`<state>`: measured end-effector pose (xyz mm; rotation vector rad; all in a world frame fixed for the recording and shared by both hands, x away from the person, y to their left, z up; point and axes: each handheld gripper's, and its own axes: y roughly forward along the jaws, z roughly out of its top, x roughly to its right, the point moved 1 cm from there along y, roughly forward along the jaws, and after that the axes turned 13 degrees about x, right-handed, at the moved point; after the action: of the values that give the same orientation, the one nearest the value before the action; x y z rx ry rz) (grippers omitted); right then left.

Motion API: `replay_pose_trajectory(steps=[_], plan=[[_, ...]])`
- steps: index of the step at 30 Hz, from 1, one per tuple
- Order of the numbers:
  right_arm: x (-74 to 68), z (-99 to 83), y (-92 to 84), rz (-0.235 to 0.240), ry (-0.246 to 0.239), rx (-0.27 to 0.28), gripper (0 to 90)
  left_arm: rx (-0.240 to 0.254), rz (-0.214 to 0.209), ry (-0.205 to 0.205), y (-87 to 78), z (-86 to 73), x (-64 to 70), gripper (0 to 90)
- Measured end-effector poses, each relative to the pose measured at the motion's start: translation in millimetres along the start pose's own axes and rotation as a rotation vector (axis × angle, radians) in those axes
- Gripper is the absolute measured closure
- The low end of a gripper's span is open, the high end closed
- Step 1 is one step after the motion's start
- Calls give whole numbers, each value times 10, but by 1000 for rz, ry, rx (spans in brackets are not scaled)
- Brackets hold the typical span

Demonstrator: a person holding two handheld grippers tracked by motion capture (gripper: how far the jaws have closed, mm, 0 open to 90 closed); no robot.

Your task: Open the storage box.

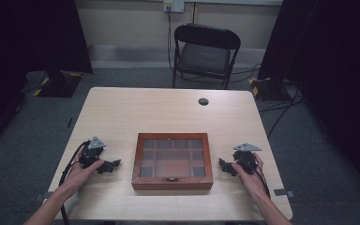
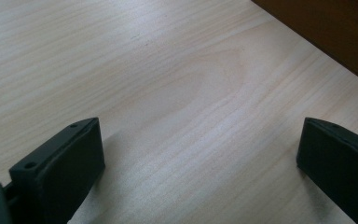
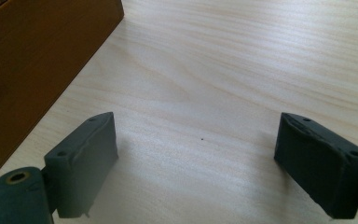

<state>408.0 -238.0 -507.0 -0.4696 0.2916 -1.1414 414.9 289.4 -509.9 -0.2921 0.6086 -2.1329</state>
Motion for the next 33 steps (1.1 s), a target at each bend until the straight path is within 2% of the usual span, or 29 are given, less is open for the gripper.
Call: replay_pose_trajectory(steps=[2,3,5,6,9,10,13,14,15,16,19,20,23,24,25,26,28,29,30,31,33], plan=[[1,0,0,1,-1,0,119,-8,-3,3,-6,5,-2,5],[1,0,0,1,-1,0,119,-7,0,-12,-7,5,6,11],[3,0,0,3,-2,0,120,-14,5,-3,-18,14,-6,33],[3,0,0,3,-3,0,120,-9,12,-16,-22,18,-3,49],[3,0,0,3,-2,0,121,-5,35,-29,-42,34,-10,172],[4,0,0,3,-2,0,121,-24,45,-26,-54,50,-22,176],[4,0,0,3,-2,0,121,-35,37,-24,-60,76,-28,178],[3,0,0,3,-2,0,121,-29,22,-45,-70,90,-24,189],[3,0,0,3,-2,0,121,2,-38,-98,-101,127,-17,195],[3,0,0,3,-2,0,121,1,-52,-102,-115,160,-5,204],[3,0,0,3,-2,0,120,26,-51,-90,-150,220,26,215],[3,0,0,3,-2,0,120,74,-43,-129,-192,271,60,210],[3,0,0,3,-2,0,120,79,-51,-110,-222,329,103,239],[3,0,0,3,-2,0,120,76,-72,-77,-244,383,158,247],[3,0,0,3,-2,0,120,76,-72,-77,-244,383,158,258],[3,0,0,3,-2,0,120,84,-91,-76,-258,432,223,266],[3,0,1,3,-2,0,120,57,-122,-85,-258,476,288,309],[3,0,1,3,-2,0,120,57,-122,-85,-258,476,288,330],[3,0,1,3,-2,0,120,57,-157,-79,-254,511,359,333],[3,0,1,3,-2,0,120,57,-157,-79,-254,511,359,337],[4,0,1,3,-3,1,120,60,-182,-58,-255,552,443,355]])
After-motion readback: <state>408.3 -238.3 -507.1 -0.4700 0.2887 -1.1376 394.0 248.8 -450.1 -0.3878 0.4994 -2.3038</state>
